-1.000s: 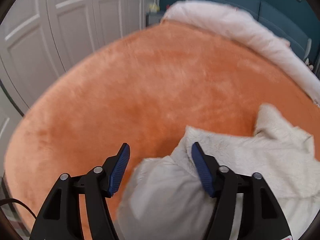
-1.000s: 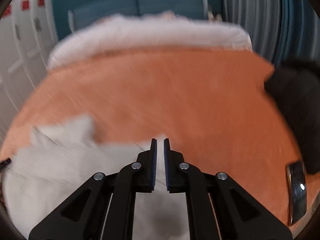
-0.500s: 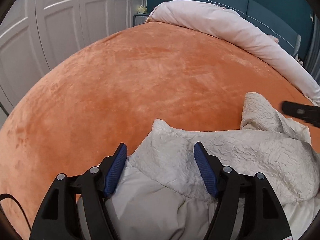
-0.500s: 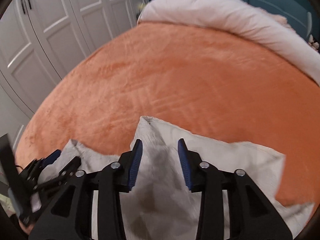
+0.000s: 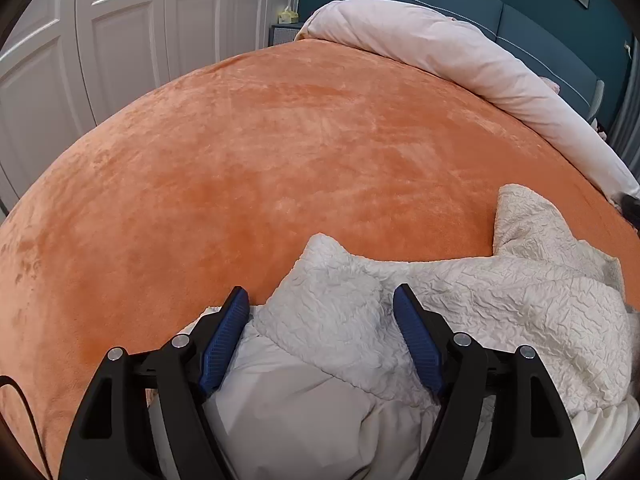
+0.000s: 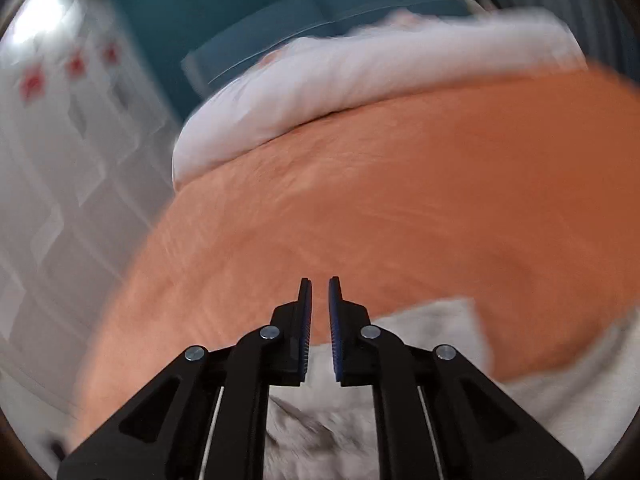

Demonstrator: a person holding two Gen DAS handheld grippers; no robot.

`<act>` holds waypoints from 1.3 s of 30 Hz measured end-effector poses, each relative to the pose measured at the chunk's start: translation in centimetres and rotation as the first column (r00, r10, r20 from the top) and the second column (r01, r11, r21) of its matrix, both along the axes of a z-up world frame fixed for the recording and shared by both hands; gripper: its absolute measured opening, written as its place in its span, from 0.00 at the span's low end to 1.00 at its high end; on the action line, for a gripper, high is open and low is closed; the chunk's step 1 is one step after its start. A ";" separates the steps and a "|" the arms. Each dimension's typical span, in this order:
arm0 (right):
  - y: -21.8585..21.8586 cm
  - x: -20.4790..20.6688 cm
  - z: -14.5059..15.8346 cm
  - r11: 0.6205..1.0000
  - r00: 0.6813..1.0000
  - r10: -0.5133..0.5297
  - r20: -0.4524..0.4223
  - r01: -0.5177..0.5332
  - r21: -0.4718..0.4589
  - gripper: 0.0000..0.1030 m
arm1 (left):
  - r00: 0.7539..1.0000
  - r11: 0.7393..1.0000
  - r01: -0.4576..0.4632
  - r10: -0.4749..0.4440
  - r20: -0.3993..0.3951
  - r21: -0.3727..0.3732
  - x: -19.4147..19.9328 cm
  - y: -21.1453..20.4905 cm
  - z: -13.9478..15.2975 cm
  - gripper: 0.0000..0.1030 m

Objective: Fold large clothes

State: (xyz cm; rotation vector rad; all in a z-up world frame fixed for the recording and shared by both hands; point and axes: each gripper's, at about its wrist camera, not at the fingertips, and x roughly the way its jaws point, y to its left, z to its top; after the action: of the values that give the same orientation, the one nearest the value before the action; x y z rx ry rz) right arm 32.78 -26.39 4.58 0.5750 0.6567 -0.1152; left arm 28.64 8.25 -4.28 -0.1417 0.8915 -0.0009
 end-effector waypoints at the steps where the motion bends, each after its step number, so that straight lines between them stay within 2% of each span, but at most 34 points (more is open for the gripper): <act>1: -1.5 -0.8 -0.2 1.000 1.000 0.012 -0.029 -0.012 0.025 0.08 | 1.000 1.000 0.000 0.000 -0.001 0.002 0.0 -0.1 0.1 0.70; 4: -4.5 -3.4 -1.4 0.997 0.991 0.073 -0.116 -0.074 0.000 0.08 | 1.000 1.000 -0.001 0.000 0.017 0.012 -0.4 -0.2 1.2 0.68; 7: -5.5 -4.0 -3.0 0.989 0.972 0.144 -0.186 -0.146 0.003 0.08 | 0.995 0.998 0.025 -0.018 0.096 -0.066 -0.9 -1.0 4.7 0.68; 9: -4.8 -3.1 -4.1 0.978 0.952 0.205 -0.229 -0.207 0.016 0.08 | 0.992 0.993 0.057 -0.045 0.117 -0.099 -0.4 -2.6 6.3 0.68; 11: -3.4 -2.0 -4.7 0.966 0.934 0.243 -0.262 -0.258 -0.024 0.09 | 0.990 0.990 0.107 -0.097 0.098 -0.097 0.7 -4.8 6.6 0.68; 13: -1.8 -0.3 -6.0 0.946 0.901 0.272 -0.337 -0.315 -0.079 0.08 | 0.988 0.989 0.149 -0.149 0.038 -0.009 2.1 -7.6 4.8 0.68; 15: -1.4 0.7 -6.9 0.939 0.897 0.258 -0.358 -0.320 -0.123 0.04 | 0.983 0.984 0.175 -0.173 -0.058 0.039 3.4 -9.0 1.7 0.69; 16: -1.6 1.0 -7.1 0.944 0.902 0.249 -0.352 -0.307 -0.118 0.03 | 0.984 0.986 0.160 -0.157 -0.085 0.037 3.8 -8.9 0.4 0.72; 18: -1.9 1.0 -7.1 0.955 0.917 0.235 -0.322 -0.279 -0.097 0.03 | 0.986 0.989 0.146 -0.144 -0.085 0.024 4.1 -8.4 -0.2 0.73; 20: -2.1 -0.2 -6.1 0.964 0.941 0.198 -0.275 -0.237 -0.118 0.06 | 0.985 0.988 0.152 -0.148 -0.083 0.036 4.0 -8.3 -0.2 0.74; 22: -2.7 -3.7 -3.3 0.972 0.971 0.158 -0.181 -0.185 -0.146 0.09 | 0.987 0.988 0.147 -0.144 -0.066 0.043 3.5 -7.8 0.7 0.73; 24: -3.2 -8.6 -0.8 0.968 0.977 0.164 -0.135 -0.185 -0.169 0.09 | 0.994 0.993 0.110 -0.109 -0.016 0.051 1.5 -6.7 2.9 0.72; 26: -3.6 -12.7 0.2 0.960 0.983 0.141 -0.121 -0.166 -0.225 0.10 | 0.994 0.994 0.104 -0.105 0.032 0.029 -1.6 -5.2 4.9 0.72; 29: -5.3 -18.3 -1.2 0.956 0.982 0.083 -0.172 -0.128 -0.265 0.12 | 0.997 0.995 0.064 -0.067 0.043 0.078 -4.8 -3.7 5.5 0.72; 30: -6.1 -19.5 -2.7 0.960 0.976 0.071 -0.207 -0.123 -0.251 0.11 | 0.998 0.993 0.055 -0.059 0.036 0.102 -5.9 -2.9 4.8 0.73; 32: -6.4 -21.1 -3.8 0.964 0.977 0.063 -0.201 -0.112 -0.242 0.09 | 0.998 0.987 0.052 -0.056 0.024 0.155 -8.0 -2.0 3.5 0.74; 35: -4.8 -23.6 -1.3 0.974 0.986 0.034 -0.166 -0.070 -0.217 0.15 | 0.998 0.984 0.035 -0.043 0.043 0.174 -10.2 -1.1 4.4 0.73; 37: -2.2 -23.8 0.2 0.974 0.990 0.075 -0.122 -0.100 -0.205 0.15 | 0.999 0.992 0.017 -0.023 0.049 0.128 -11.5 0.2 5.6 0.74; 39: 1.3 -23.6 1.7 0.955 0.985 0.140 -0.102 -0.161 -0.249 0.15 | 0.998 0.994 -0.024 0.019 0.051 0.106 -12.8 1.4 6.4 0.75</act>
State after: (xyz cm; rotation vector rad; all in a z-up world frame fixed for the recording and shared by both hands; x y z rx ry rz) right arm 9.17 -25.06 6.30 0.2696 0.7513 -0.0800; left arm 15.83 9.68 2.16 -0.0517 0.8378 0.0630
